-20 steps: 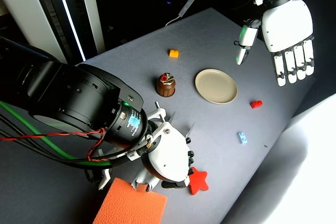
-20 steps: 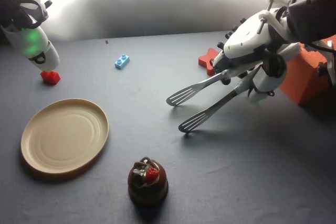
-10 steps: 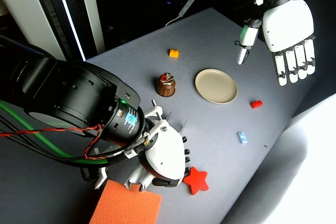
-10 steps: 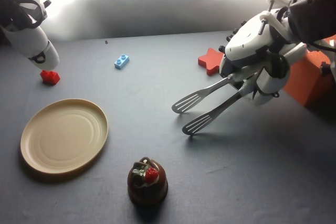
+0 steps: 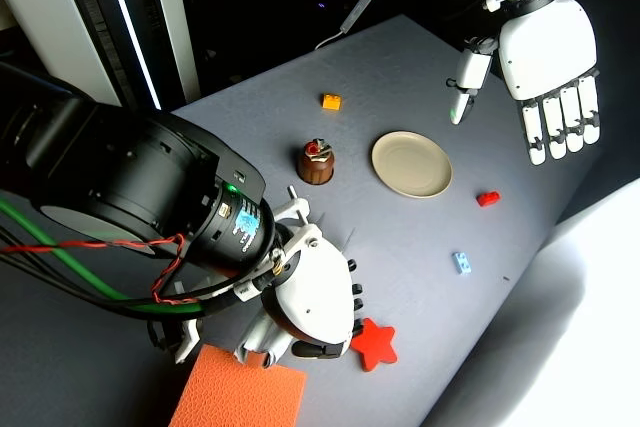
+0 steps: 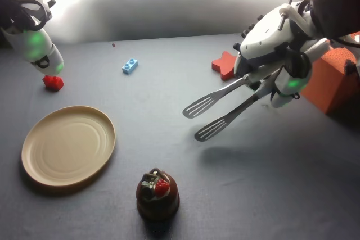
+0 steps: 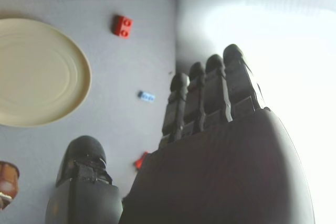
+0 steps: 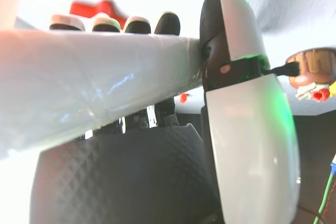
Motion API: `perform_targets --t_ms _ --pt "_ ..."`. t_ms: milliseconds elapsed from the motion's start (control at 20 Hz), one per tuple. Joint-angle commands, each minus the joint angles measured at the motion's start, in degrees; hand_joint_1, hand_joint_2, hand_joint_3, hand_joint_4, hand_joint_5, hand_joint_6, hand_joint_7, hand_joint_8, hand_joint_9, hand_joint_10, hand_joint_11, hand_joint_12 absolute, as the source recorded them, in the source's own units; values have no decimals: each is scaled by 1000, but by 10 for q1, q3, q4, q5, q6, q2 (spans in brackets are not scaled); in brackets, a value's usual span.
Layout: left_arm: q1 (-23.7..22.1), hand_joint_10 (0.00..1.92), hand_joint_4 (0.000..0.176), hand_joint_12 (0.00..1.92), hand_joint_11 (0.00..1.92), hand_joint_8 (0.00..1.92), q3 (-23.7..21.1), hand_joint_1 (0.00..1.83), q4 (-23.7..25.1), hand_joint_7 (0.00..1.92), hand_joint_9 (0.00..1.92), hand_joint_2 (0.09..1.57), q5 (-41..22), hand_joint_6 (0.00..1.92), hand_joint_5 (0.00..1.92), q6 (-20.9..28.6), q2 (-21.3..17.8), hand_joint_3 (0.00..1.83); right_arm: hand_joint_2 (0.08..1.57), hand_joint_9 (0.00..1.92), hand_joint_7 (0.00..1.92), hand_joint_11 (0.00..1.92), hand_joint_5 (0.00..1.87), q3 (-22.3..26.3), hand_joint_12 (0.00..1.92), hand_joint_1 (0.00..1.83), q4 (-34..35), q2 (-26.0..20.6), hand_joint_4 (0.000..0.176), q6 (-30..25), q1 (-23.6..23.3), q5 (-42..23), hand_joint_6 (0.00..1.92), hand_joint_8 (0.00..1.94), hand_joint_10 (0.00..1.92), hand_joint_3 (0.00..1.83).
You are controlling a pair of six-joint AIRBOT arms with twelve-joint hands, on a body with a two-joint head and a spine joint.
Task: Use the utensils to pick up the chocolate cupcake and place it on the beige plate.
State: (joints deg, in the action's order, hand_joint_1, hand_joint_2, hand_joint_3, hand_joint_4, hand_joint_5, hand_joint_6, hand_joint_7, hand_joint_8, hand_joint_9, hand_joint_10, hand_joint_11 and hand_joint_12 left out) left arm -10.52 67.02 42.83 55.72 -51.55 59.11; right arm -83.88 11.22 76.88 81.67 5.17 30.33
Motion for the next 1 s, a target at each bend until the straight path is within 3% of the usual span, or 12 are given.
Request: perform_targets --t_ms 0,350,600,950 --pt "-4 6 0 35 11 6 1 57 41 51 15 1109 -19 12 90 -3 -4 0 1237 533 517 619 736 3 1921 1085 4 -6 0 1 -11 -48 1349 1607 1791 0" --pt "-4 3 0 152 0 2 0 62 40 80 56 1103 -19 2 126 -3 -4 0 1226 567 554 637 752 48 1866 1088 6 -28 0 -4 -43 -55 1324 1536 1695 0" --pt "-4 4 0 88 0 3 1 58 40 76 49 1105 -19 3 124 -3 -4 0 1254 514 496 631 705 92 1908 1068 9 -45 0 -4 -62 -52 1395 1585 1704 2" --pt "-3 3 0 89 0 1 1 67 40 83 58 1100 -19 0 116 -3 -4 0 1228 540 544 638 750 142 1893 1087 11 -61 0 -4 -76 -45 1328 1523 1711 0"
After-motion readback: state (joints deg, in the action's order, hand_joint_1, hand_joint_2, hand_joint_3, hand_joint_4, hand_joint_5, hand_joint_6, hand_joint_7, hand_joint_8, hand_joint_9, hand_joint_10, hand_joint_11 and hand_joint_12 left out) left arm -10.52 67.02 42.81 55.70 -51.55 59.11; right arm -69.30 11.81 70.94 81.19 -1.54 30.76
